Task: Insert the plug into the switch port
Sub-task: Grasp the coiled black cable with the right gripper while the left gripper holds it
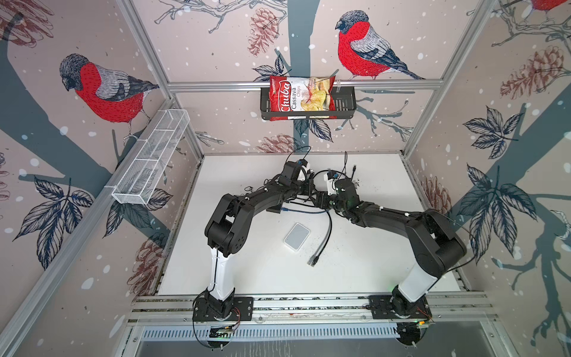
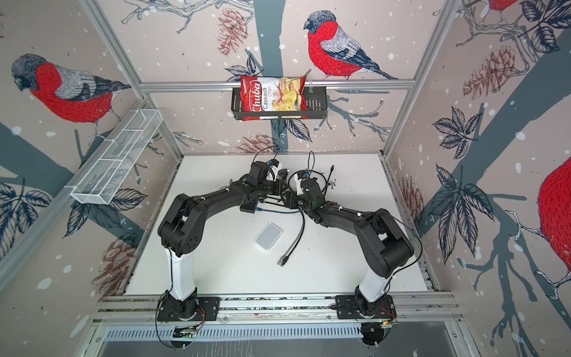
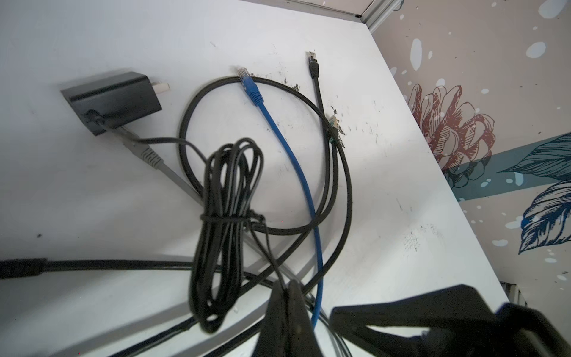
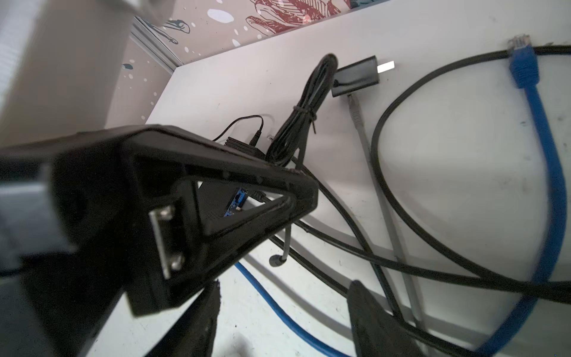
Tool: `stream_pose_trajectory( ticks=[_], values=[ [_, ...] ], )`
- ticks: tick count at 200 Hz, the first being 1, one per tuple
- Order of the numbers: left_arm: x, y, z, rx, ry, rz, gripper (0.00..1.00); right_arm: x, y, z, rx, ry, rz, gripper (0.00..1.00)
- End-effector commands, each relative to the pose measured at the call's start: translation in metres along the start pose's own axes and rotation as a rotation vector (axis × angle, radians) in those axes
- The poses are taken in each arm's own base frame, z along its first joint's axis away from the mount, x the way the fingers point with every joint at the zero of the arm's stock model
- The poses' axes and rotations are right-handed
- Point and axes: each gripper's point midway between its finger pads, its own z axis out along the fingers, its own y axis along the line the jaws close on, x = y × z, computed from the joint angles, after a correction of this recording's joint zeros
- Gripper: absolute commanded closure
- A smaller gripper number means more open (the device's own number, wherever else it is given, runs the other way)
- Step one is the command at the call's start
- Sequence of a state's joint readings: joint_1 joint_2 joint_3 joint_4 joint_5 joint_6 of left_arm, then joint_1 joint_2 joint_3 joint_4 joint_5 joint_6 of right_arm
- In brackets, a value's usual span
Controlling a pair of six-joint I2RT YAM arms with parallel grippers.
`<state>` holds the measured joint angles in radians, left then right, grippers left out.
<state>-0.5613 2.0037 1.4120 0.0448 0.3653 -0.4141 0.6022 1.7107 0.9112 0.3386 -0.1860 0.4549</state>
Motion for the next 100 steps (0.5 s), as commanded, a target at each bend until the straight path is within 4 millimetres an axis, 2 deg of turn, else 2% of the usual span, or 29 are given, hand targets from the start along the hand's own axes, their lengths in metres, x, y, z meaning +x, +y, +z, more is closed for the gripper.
stream_pose_trajectory(
  ticks=[1, 50, 100],
  values=[
    [-0.005, -0.015, -0.004, 0.019, -0.009, 0.003, 1.0, -0.004, 0.002, 0.004, -0.015, -0.026, 0.024, 0.38],
    [-0.003, -0.026, -0.007, 0.031, -0.005, 0.009, 1.0, 0.0, 0.001, 0.014, -0.033, -0.024, 0.043, 0.49],
    [0.002, -0.029, -0.007, 0.034, 0.002, 0.01, 1.0, 0.002, 0.001, 0.017, -0.045, -0.014, 0.05, 0.72]
  ],
)
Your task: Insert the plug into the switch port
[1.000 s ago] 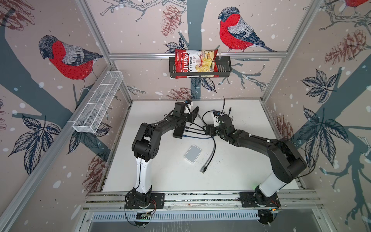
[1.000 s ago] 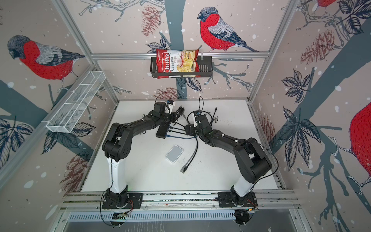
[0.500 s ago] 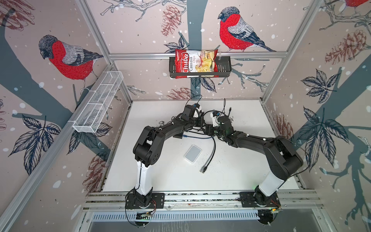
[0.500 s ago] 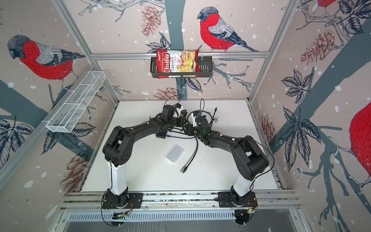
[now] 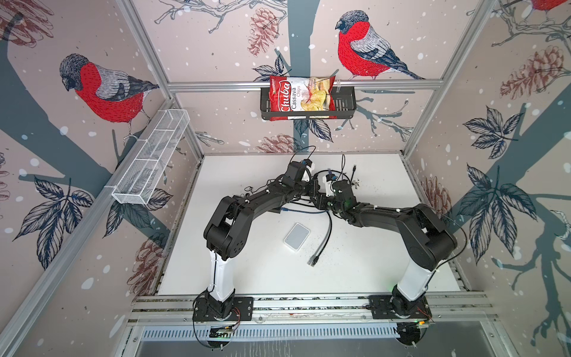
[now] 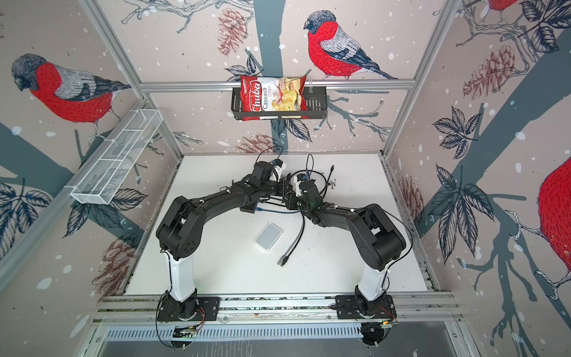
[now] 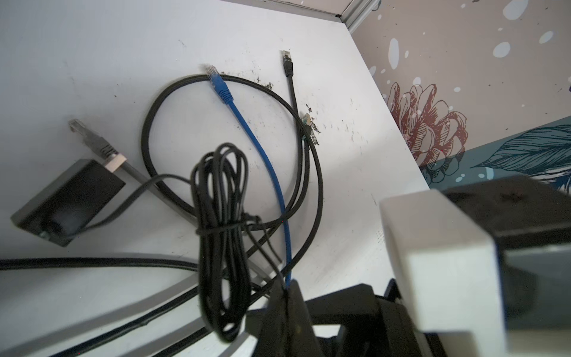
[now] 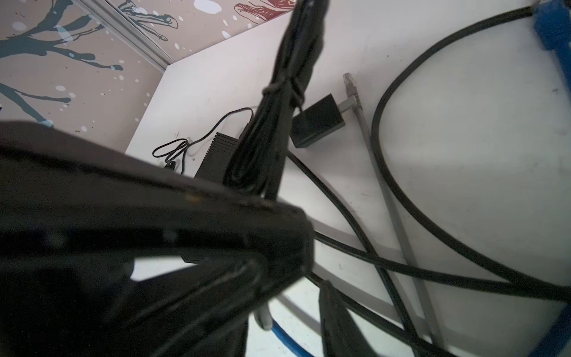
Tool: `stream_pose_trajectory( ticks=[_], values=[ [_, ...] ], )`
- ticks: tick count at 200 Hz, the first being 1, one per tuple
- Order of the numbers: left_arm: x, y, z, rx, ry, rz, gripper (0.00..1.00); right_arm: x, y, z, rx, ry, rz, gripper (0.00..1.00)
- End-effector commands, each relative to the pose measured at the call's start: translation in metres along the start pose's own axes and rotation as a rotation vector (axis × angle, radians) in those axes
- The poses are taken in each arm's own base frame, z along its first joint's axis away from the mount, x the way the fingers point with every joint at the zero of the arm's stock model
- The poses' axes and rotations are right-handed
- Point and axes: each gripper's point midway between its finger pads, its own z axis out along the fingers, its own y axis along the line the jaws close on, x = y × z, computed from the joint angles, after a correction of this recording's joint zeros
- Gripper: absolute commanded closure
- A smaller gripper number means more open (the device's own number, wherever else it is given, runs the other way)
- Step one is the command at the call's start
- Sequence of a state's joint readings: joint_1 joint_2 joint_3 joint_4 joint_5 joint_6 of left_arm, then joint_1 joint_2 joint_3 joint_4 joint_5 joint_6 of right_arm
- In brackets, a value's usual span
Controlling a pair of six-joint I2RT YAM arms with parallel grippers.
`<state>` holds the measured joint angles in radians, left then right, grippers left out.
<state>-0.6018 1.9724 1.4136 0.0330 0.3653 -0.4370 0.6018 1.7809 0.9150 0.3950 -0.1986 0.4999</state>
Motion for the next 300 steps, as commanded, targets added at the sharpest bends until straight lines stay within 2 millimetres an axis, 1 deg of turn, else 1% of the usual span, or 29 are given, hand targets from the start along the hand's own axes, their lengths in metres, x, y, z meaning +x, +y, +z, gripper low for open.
stream_pose_trajectory(
  ticks=[1, 34, 51, 84, 91, 96, 112, 126, 138, 163, 166, 168, 170, 172, 185, 198, 216, 221, 223, 227, 243, 253, 276, 300],
  values=[
    [0.0, -0.002, -0.002, -0.001, -0.002, 0.003, 1.0, -0.009, 0.007, 0.001, -0.039, -0.028, 0.004, 0.73],
    [0.001, 0.0, -0.002, -0.012, -0.004, 0.012, 1.0, -0.009, 0.006, 0.0, -0.05, -0.027, 0.012, 0.82],
    [0.001, 0.002, -0.004, -0.027, -0.011, 0.021, 1.0, -0.008, 0.004, -0.001, -0.054, -0.021, 0.019, 0.91],
    [-0.002, 0.01, -0.007, -0.069, -0.037, 0.043, 1.0, -0.004, -0.002, -0.004, -0.062, -0.001, 0.04, 0.95],
    [-0.002, 0.01, -0.007, -0.072, -0.04, 0.049, 0.96, -0.003, -0.003, -0.005, -0.063, 0.001, 0.043, 0.96],
    [-0.003, 0.01, -0.007, -0.074, -0.043, 0.051, 0.94, -0.002, -0.005, -0.005, -0.062, 0.006, 0.046, 0.96],
    [-0.006, 0.009, -0.008, -0.07, -0.058, 0.07, 0.79, 0.0, -0.007, -0.007, -0.064, 0.021, 0.055, 0.97],
    [-0.008, 0.009, -0.01, -0.078, -0.074, 0.091, 0.6, 0.001, -0.008, -0.008, -0.066, 0.034, 0.062, 0.97],
    [-0.01, 0.007, -0.013, -0.071, -0.094, 0.114, 0.47, 0.002, -0.011, -0.009, -0.056, 0.048, 0.069, 0.97],
    [-0.011, 0.008, -0.024, -0.085, -0.135, 0.179, 0.24, 0.002, -0.014, -0.013, -0.03, 0.068, 0.054, 0.97],
    [-0.011, 0.007, -0.026, -0.088, -0.141, 0.189, 0.15, 0.002, -0.015, -0.013, -0.024, 0.07, 0.052, 0.97],
    [-0.011, 0.008, -0.027, -0.089, -0.145, 0.197, 0.06, 0.002, -0.015, -0.013, -0.023, 0.07, 0.049, 0.97],
    [-0.01, 0.008, -0.028, -0.089, -0.147, 0.204, 0.03, 0.002, -0.016, -0.014, -0.019, 0.071, 0.047, 0.97],
    [-0.01, 0.007, -0.029, -0.089, -0.149, 0.212, 0.03, 0.002, -0.015, -0.014, -0.019, 0.072, 0.045, 0.97],
    [-0.008, 0.009, -0.038, -0.113, -0.165, 0.254, 0.02, 0.002, -0.017, -0.016, -0.007, 0.08, 0.036, 0.97],
    [-0.001, 0.014, -0.048, -0.148, -0.176, 0.293, 0.02, 0.001, -0.016, -0.017, -0.006, 0.085, 0.029, 0.97],
    [0.005, 0.019, -0.067, -0.197, -0.218, 0.341, 0.03, -0.001, -0.014, -0.019, -0.007, 0.081, 0.026, 0.97],
    [0.002, 0.017, -0.074, -0.206, -0.246, 0.357, 0.04, -0.002, -0.014, -0.019, -0.007, 0.082, 0.024, 0.97],
    [0.008, 0.02, -0.075, -0.211, -0.241, 0.362, 0.04, -0.002, -0.014, -0.019, -0.006, 0.082, 0.024, 0.97],
    [0.012, 0.022, -0.078, -0.215, -0.245, 0.375, 0.05, -0.002, -0.014, -0.019, -0.006, 0.081, 0.024, 0.97],
    [0.022, 0.024, -0.092, -0.224, -0.27, 0.418, 0.07, -0.003, -0.013, -0.02, -0.005, 0.083, 0.025, 0.97],
    [0.032, 0.022, -0.095, -0.213, -0.264, 0.459, 0.09, -0.004, -0.012, -0.021, -0.011, 0.081, 0.026, 0.97],
    [0.054, 0.024, -0.099, -0.241, -0.249, 0.565, 0.1, -0.006, -0.007, -0.023, -0.025, 0.083, 0.036, 0.97],
    [0.068, 0.031, -0.103, -0.267, -0.255, 0.6, 0.1, -0.009, 0.0, -0.028, -0.044, 0.081, 0.05, 0.97]
  ],
)
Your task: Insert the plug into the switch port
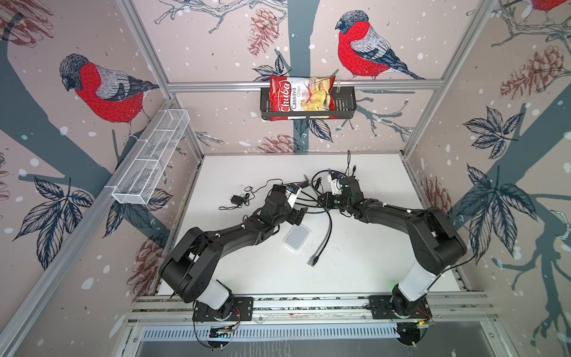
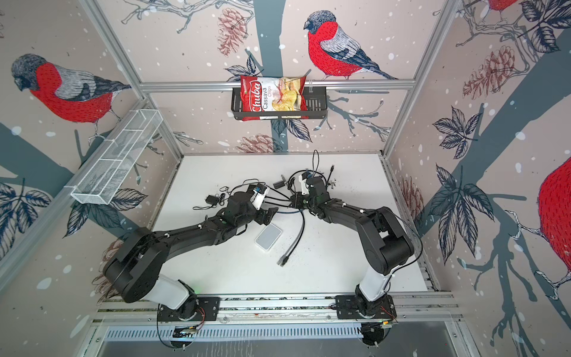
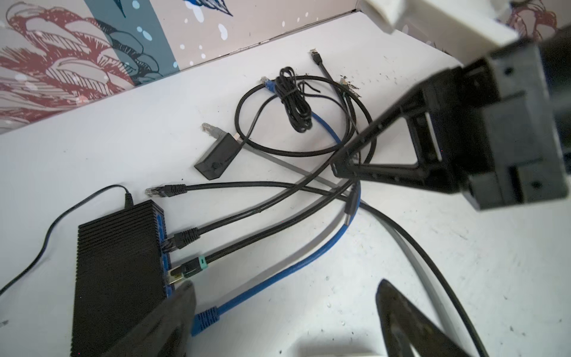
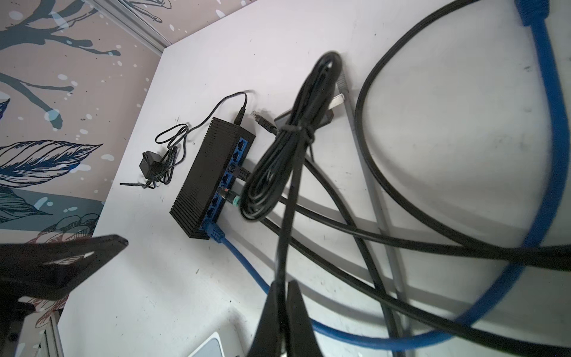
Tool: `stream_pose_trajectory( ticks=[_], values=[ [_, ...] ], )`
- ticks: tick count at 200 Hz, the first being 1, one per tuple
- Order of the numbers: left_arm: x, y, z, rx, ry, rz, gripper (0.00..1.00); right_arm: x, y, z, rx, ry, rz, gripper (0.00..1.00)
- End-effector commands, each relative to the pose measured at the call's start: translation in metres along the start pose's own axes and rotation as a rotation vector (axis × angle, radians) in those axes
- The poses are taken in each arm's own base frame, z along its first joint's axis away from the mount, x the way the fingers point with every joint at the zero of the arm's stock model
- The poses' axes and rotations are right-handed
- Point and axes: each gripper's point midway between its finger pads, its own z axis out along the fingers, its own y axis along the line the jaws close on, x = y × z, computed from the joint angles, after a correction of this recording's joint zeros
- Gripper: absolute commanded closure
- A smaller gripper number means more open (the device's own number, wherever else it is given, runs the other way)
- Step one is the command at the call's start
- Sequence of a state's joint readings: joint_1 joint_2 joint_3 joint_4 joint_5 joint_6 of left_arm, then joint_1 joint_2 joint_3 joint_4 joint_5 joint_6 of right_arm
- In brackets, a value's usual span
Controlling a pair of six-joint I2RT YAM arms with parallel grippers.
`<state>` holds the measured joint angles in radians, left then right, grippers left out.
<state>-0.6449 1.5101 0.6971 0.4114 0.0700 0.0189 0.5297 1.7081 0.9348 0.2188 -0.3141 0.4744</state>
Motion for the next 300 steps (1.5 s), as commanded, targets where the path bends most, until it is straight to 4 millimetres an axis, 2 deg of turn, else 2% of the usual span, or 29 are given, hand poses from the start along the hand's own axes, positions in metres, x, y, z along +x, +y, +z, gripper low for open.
stream_pose_trajectory(
  ticks=[1, 27, 64, 89, 108, 195, 268, 300],
  values=[
    [-0.01, 0.006, -0.006, -0.051, -0.084, 0.092, 0.1, -0.005, 0.01, -0.005, -0.028, -0.006, 0.015, 0.97],
    [0.0, 0.002, -0.004, -0.039, -0.07, 0.115, 0.11, -0.006, 0.017, -0.008, -0.053, -0.006, 0.02, 0.97],
    [0.004, -0.017, 0.006, 0.011, -0.081, 0.17, 0.17, -0.003, 0.023, -0.008, -0.068, 0.002, 0.019, 0.96],
    [0.006, -0.023, 0.019, 0.005, -0.061, 0.204, 0.27, 0.003, 0.026, -0.007, -0.078, 0.014, 0.021, 0.96],
    [0.01, -0.029, 0.026, 0.018, -0.041, 0.227, 0.3, 0.006, 0.027, -0.006, -0.083, 0.018, 0.023, 0.96],
    [0.011, -0.034, 0.039, 0.04, -0.043, 0.231, 0.36, 0.014, 0.032, -0.004, -0.093, 0.037, 0.013, 0.96],
    [0.01, -0.036, 0.048, 0.051, -0.044, 0.217, 0.59, 0.019, 0.037, -0.003, -0.103, 0.048, 0.004, 0.95],
    [0.016, -0.037, 0.051, 0.06, -0.022, 0.215, 0.79, 0.018, 0.038, -0.003, -0.105, 0.046, 0.003, 0.95]
  ],
)
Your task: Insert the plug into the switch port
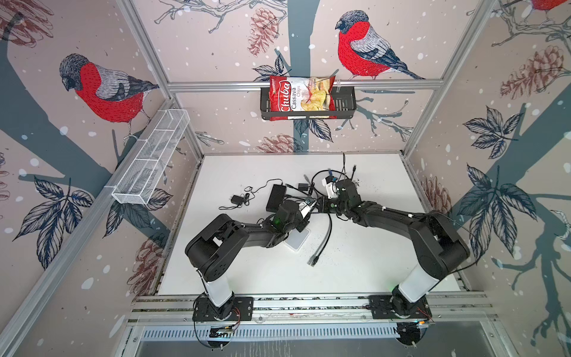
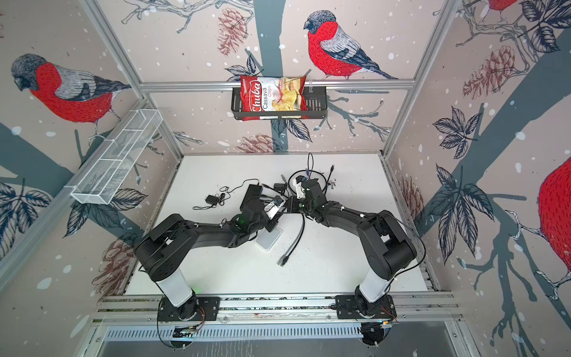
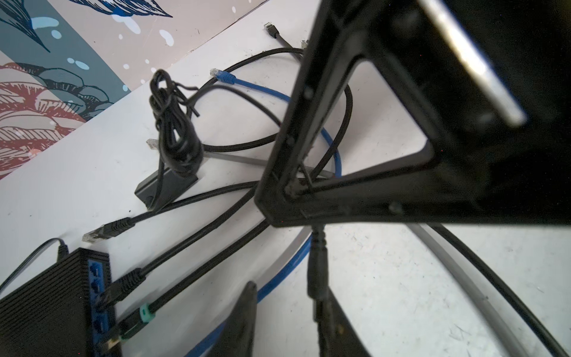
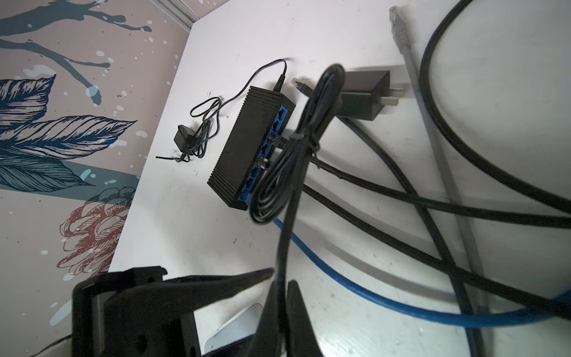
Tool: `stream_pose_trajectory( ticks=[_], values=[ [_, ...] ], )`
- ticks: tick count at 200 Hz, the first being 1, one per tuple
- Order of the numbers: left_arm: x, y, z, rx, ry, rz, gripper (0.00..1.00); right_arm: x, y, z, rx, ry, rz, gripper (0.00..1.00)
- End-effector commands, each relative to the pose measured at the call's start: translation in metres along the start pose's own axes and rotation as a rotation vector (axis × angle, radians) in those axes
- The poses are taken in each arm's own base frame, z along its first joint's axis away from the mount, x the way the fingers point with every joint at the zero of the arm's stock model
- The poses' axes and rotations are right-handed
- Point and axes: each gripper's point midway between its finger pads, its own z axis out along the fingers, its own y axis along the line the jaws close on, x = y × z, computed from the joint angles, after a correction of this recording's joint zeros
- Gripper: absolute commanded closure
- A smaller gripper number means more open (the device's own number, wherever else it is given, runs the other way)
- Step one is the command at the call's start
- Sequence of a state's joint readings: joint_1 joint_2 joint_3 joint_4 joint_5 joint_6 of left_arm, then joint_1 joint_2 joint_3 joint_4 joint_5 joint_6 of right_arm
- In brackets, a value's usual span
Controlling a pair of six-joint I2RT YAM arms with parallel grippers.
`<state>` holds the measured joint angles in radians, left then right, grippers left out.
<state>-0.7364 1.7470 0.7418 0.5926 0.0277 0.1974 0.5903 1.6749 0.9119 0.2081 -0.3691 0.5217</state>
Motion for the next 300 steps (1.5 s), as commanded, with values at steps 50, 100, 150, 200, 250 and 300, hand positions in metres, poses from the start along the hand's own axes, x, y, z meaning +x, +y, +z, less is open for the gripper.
stream_pose_trajectory(
  ticks=[50, 100, 150, 200, 250, 300],
  values=[
    [-0.009, -0.007, 0.008, 0.053, 0.01, -0.035, 1.0, -0.004, 0.006, 0.002, -0.024, -0.01, -0.007, 0.93],
    [-0.013, -0.019, 0.008, 0.121, -0.001, -0.051, 1.0, -0.002, 0.006, 0.004, -0.026, -0.009, 0.008, 0.84],
    [-0.017, -0.012, 0.009, 0.086, -0.006, -0.065, 1.0, 0.003, 0.003, -0.004, -0.018, -0.032, 0.027, 0.69],
    [-0.02, -0.008, 0.008, 0.07, -0.015, -0.082, 1.0, 0.001, 0.008, -0.009, -0.042, -0.055, 0.045, 0.73],
    [-0.021, -0.009, 0.007, 0.077, -0.016, -0.084, 1.0, 0.001, 0.01, -0.004, -0.065, -0.055, 0.057, 0.81],
    [-0.021, -0.01, 0.007, 0.079, -0.02, -0.084, 1.0, 0.0, 0.012, -0.002, -0.076, -0.064, 0.062, 0.88]
  ],
)
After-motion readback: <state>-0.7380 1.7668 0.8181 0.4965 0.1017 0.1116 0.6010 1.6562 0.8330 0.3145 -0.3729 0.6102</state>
